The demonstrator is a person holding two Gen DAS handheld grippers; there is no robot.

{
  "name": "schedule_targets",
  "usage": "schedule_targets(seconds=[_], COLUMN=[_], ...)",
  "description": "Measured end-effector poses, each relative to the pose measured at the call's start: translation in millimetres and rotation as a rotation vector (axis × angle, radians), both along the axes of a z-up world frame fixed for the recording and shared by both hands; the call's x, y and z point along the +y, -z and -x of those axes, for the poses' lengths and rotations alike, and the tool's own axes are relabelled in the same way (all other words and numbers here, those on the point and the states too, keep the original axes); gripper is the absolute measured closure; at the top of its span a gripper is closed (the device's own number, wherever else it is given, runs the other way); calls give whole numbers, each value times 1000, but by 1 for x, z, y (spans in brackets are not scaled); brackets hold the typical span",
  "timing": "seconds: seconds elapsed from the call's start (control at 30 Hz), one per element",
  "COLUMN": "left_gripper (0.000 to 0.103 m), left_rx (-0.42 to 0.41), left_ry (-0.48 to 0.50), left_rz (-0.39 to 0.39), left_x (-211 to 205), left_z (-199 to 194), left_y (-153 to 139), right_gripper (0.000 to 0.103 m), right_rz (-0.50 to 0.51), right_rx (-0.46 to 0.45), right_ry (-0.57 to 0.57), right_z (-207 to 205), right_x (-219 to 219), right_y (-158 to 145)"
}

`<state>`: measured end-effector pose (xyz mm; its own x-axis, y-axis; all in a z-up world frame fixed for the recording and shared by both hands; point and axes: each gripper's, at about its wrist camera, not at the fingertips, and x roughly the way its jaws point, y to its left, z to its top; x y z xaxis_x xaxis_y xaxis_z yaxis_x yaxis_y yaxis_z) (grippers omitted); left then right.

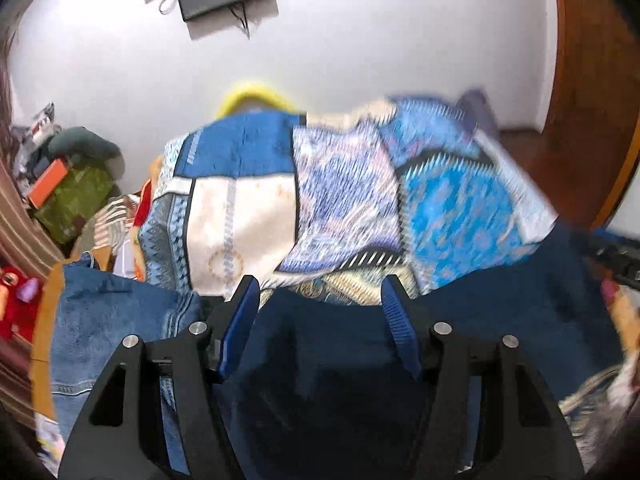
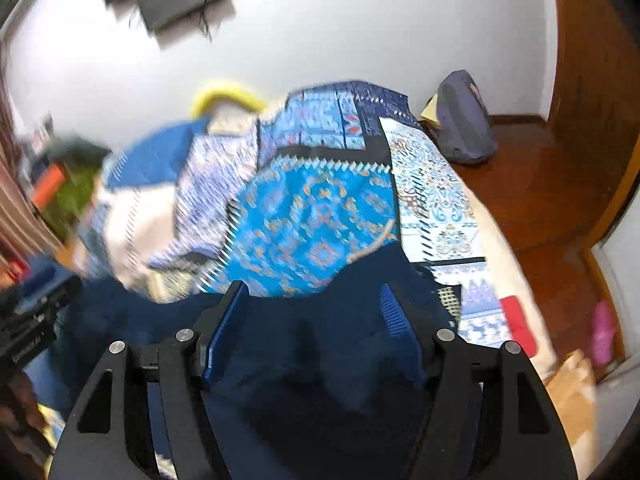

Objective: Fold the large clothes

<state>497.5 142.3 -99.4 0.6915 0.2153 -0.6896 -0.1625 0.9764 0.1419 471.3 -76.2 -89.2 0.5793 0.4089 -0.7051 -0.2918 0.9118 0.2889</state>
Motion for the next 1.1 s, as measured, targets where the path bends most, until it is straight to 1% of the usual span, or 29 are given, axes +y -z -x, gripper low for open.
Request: schedule_targets(seconds=[0.1, 0.2, 0.3, 0.37, 0.47, 0.53, 0.6, 0.63, 0.7, 0.77, 0.83, 0.87, 0.9, 0.93, 0.97, 1.03, 1.1], left_gripper=[36, 35, 34, 32, 30, 27, 13, 10, 10, 10, 10, 10, 10, 10, 10, 10, 10], left_rx=[-25, -8, 25, 49, 65, 70, 73, 76, 75, 84, 110, 127, 144, 141, 130, 122, 112], left_ry=[25, 65, 96, 106, 85, 53, 23, 0, -45, -82, -118, -115, -102, -106, -124, -129, -136], left_rz=[8, 36, 93, 157, 223, 260, 291, 310, 356, 414, 506, 552, 630, 702, 756, 819, 825], left_x=[-3, -11, -19, -20, -18, -12, -7, -3, 4, 12, 20, 24, 27, 31, 33, 35, 34], left_z=[17, 36, 64, 87, 114, 130, 142, 148, 158, 167, 173, 173, 174, 175, 175, 170, 161], left_y=[-9, -5, 6, 15, 27, 35, 43, 47, 56, 67, 84, 90, 99, 106, 112, 123, 128], right_gripper=[38, 39, 38, 38, 38, 38, 38, 38, 37, 35, 35, 35, 35, 33, 32, 24, 23], right_rz=[9, 48, 110, 175, 262, 310, 360, 375, 387, 372, 367, 371, 367, 358, 339, 301, 266], right_rx=[4, -8, -43, -83, -137, -174, -211, -226, -246, -212, -152, -115, -79, -60, -46, -31, -4], right_ry=[-28, -84, -134, -166, -215, -240, -241, -233, -233, -258, -279, -284, -289, -288, -280, -255, -251], right_z=[15, 34, 53, 67, 90, 104, 113, 116, 121, 120, 115, 111, 106, 104, 101, 98, 94], right_x=[-4, -6, -7, -5, -1, 2, 8, 10, 16, 23, 29, 32, 33, 32, 29, 22, 16], right_y=[-3, -5, -8, -8, -6, -3, 1, 2, 7, 16, 32, 42, 52, 58, 63, 66, 68])
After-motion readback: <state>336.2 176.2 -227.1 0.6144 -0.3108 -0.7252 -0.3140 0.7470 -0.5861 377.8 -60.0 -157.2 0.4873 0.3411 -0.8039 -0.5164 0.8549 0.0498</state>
